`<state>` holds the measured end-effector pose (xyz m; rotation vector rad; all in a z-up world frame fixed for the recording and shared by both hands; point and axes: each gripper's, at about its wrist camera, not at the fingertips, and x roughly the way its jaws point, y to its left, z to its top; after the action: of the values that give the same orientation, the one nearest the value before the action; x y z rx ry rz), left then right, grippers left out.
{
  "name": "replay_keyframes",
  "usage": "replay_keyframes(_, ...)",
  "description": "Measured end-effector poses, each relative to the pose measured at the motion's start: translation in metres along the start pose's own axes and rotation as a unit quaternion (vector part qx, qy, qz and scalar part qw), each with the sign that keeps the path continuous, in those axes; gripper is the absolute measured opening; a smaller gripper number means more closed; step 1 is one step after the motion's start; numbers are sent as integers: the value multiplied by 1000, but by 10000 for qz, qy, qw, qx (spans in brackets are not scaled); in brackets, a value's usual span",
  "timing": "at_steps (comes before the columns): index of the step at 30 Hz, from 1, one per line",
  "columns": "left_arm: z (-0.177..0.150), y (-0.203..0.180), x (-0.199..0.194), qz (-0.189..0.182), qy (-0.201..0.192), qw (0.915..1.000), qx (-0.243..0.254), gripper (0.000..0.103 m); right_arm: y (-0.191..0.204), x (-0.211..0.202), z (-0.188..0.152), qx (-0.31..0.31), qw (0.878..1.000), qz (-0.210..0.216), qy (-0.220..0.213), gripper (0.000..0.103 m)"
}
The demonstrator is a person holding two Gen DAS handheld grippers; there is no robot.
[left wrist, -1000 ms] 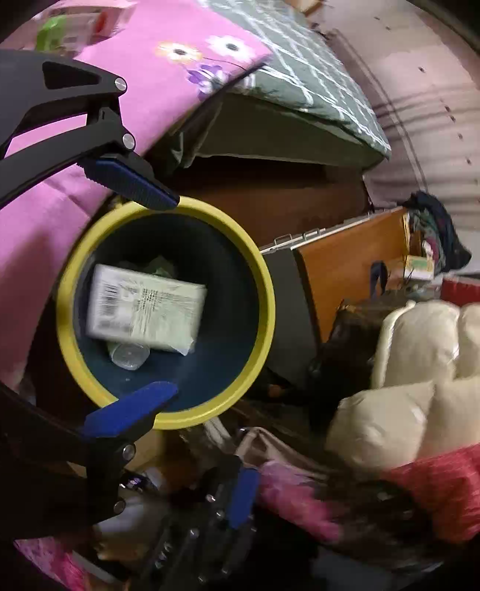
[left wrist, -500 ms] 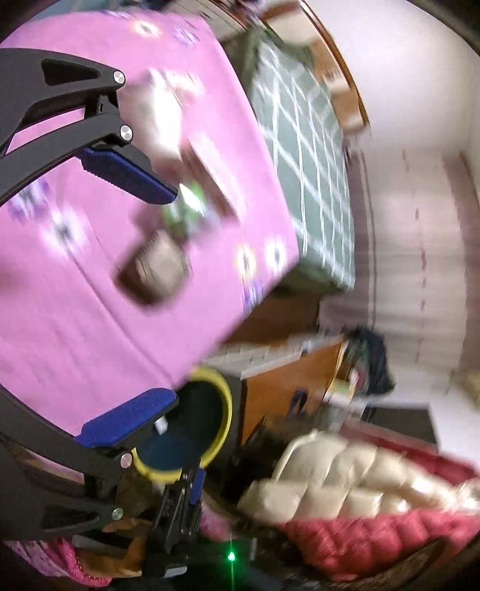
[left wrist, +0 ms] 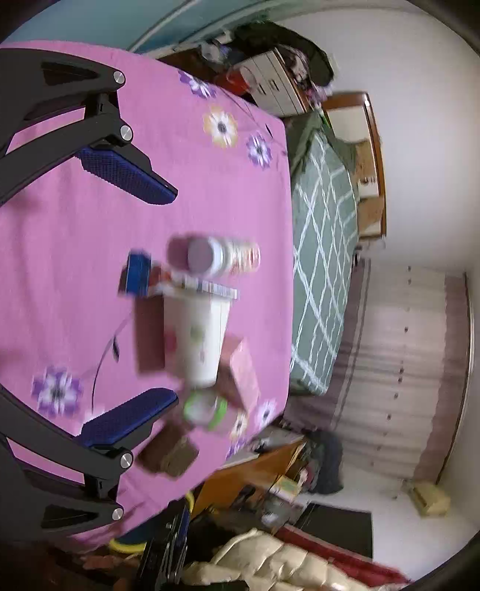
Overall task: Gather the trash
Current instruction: 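Grasp the brown square plastic container with the right gripper, then carry the brown container over the bin and open the right gripper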
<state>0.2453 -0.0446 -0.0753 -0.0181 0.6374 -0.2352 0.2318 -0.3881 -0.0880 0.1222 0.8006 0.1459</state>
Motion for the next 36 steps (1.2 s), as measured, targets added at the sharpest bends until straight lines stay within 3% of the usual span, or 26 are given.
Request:
replay_keyframes(3,-3,23,14,224,-30,9996,-172,98,18,16,11,-174,9998,16,28,59)
replay_keyframes(7,-9,50,25,256,-32,9981,-565,98,30,32,17,-361,9992,-72,134,66)
replay_keyframes(15,-13,64,31,276,-85,9965,-778,98,37,63,17,-498,9974,-206,471,66)
replay_keyframes(18,-13,63,31,268,-101,9966,-774,98,37,68,13,-474,9973,-200,516,59)
replay_keyframes(28,-14,62,31,244,-96,9961,-848,98,27,42,6,-234,9992,-179,261,58)
replay_keyframes(36,-15,58,29,252,-143,9964,-792,98,-12,8,-6,236,9982,-550,21,58)
